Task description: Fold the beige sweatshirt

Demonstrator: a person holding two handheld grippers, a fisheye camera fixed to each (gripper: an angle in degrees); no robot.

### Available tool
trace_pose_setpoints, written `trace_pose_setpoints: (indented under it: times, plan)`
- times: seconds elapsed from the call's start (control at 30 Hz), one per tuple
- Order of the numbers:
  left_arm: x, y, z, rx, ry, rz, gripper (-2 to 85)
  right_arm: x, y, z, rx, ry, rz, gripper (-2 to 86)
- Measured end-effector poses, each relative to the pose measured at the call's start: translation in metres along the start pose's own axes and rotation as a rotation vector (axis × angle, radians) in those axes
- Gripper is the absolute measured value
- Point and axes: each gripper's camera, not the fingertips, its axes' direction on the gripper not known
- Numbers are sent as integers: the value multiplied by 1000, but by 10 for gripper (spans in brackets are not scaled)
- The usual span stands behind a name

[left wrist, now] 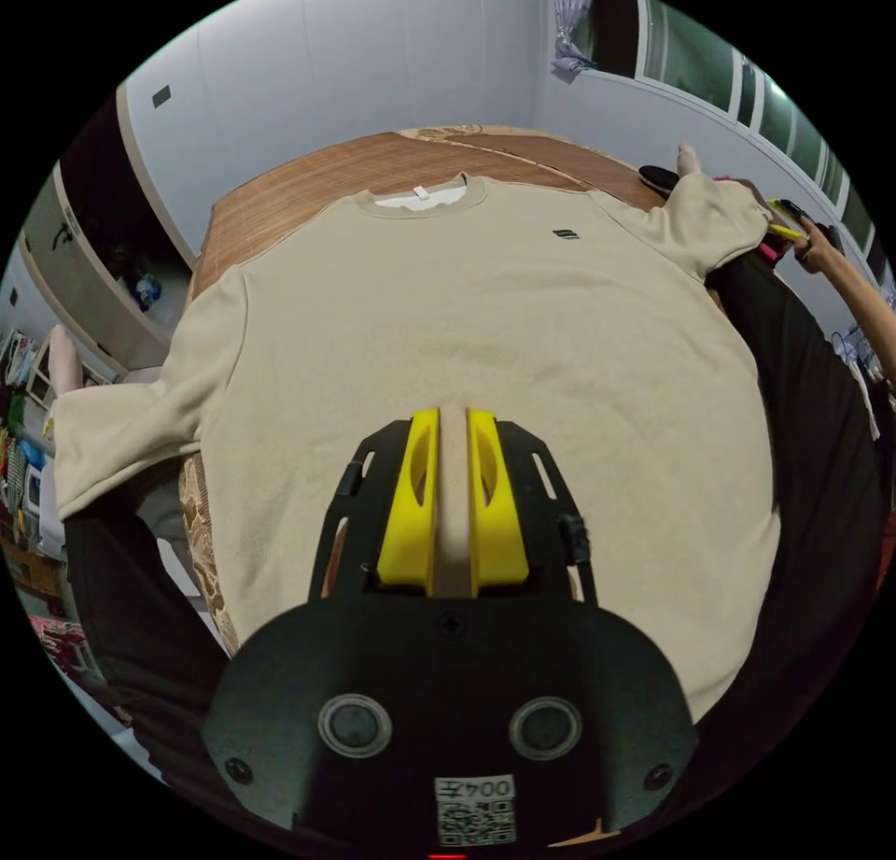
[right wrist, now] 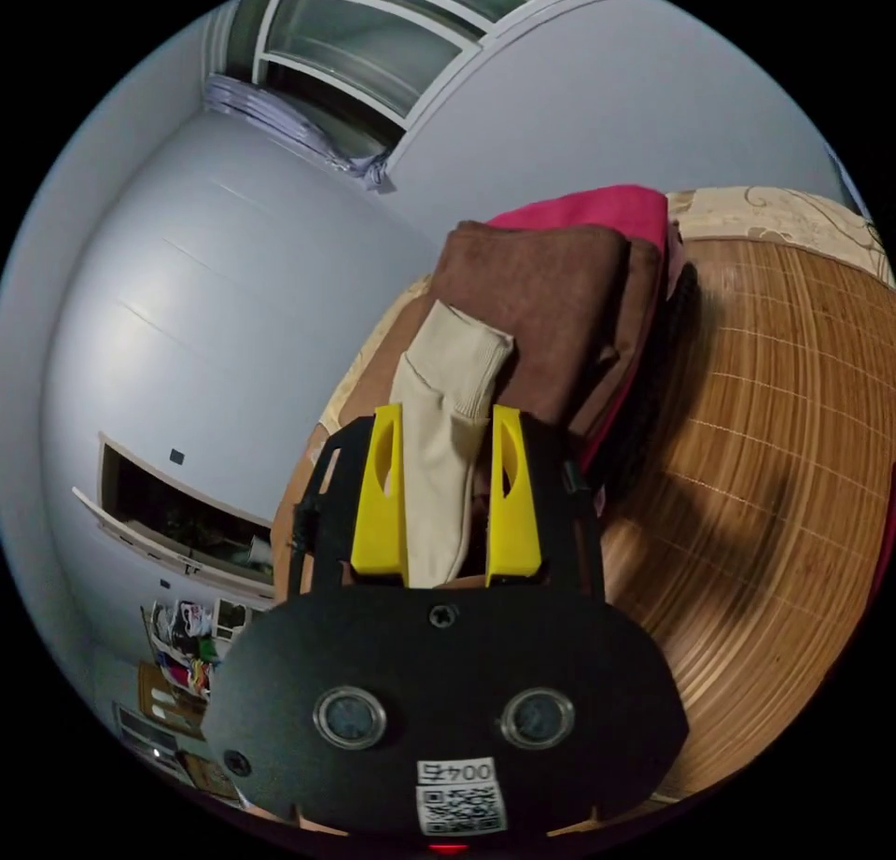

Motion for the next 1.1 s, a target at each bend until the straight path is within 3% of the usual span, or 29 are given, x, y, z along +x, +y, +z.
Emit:
trace_pose_setpoints:
  times: [0.3, 0.5, 0.7, 0.83, 0.93, 1.1]
  plan:
    - [-11, -1, -5, 2, 8, -4, 43, 8, 10, 21, -83, 42, -1, 68]
    - [-25, -5, -13, 3, 29, -22, 28, -94, 68, -17, -24, -41, -255, 63]
    - [-45, -11, -25, 5, 59, -44, 18, -267, 218, -47, -107, -282, -633, 69]
    - [-56, -17, -36, 7, 64, -45, 16, -336, 372, -47, -349, -543, -926, 109]
    - [-69, -22, -45, 9, 85, -52, 16, -318, 442, -40, -378, -522, -983, 124]
    - [-93, -32, -59, 9, 127, -74, 18, -239, 520, 33, -567, -319, -947, 126]
